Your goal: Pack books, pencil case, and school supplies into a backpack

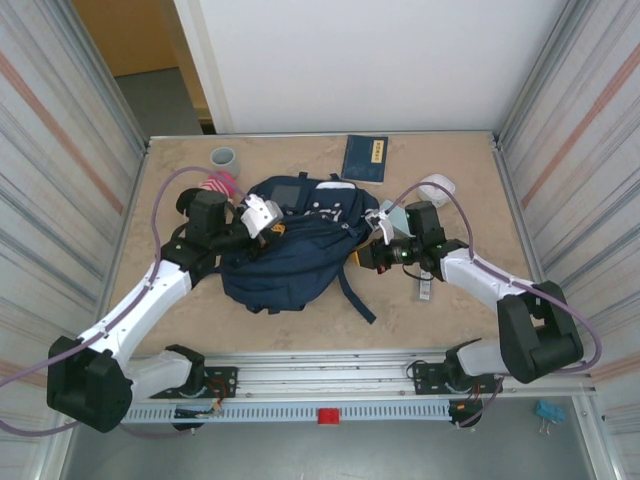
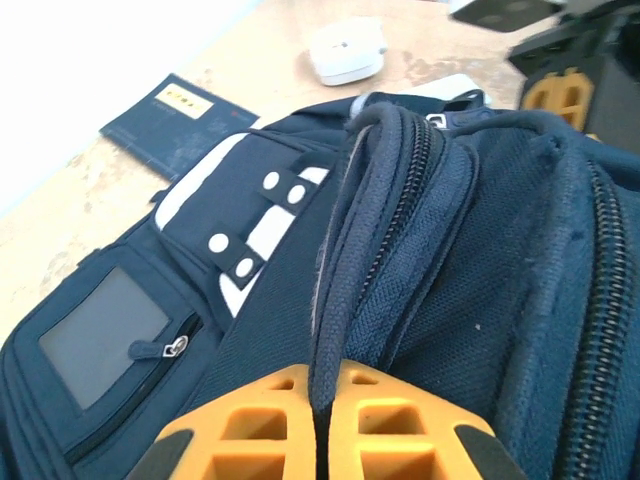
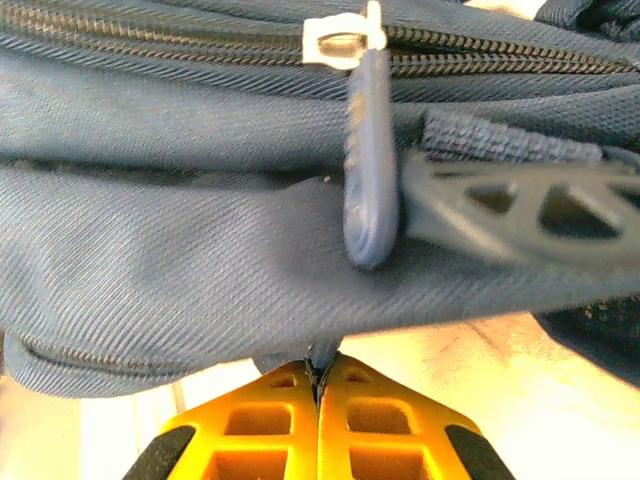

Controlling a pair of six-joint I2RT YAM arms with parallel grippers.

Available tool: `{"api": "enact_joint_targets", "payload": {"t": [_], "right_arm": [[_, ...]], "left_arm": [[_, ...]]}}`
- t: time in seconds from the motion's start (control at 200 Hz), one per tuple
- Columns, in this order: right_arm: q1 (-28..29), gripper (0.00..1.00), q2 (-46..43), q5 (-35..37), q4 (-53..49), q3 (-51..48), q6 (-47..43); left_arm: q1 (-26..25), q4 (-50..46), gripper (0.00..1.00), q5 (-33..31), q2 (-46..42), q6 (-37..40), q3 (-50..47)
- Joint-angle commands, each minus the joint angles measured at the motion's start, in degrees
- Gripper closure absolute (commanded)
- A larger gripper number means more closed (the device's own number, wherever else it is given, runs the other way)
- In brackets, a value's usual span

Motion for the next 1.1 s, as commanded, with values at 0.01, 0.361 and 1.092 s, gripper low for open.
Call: {"api": "enact_joint_targets", "payload": {"t": [0.01,0.361,1.092], "right_arm": [[2.3,0.99,-4.6,-0.5,-0.2,0.9,0.1],[2.0,0.95,-6.3,-3.8,1.6,0.4,2.2],[-1.8,0.37,3.3,0.3,10.3,0.4,-13.2]], "left_arm": [[-0.2,5.4,1.00,-11.5,-0.8,-6.9,-0.7],[1.1,6.3,1.00,-2.1,-2.1,-4.4,-1.7],[16.1,-2.1,1.00,46.3,0.2,4.4,4.0]]}}
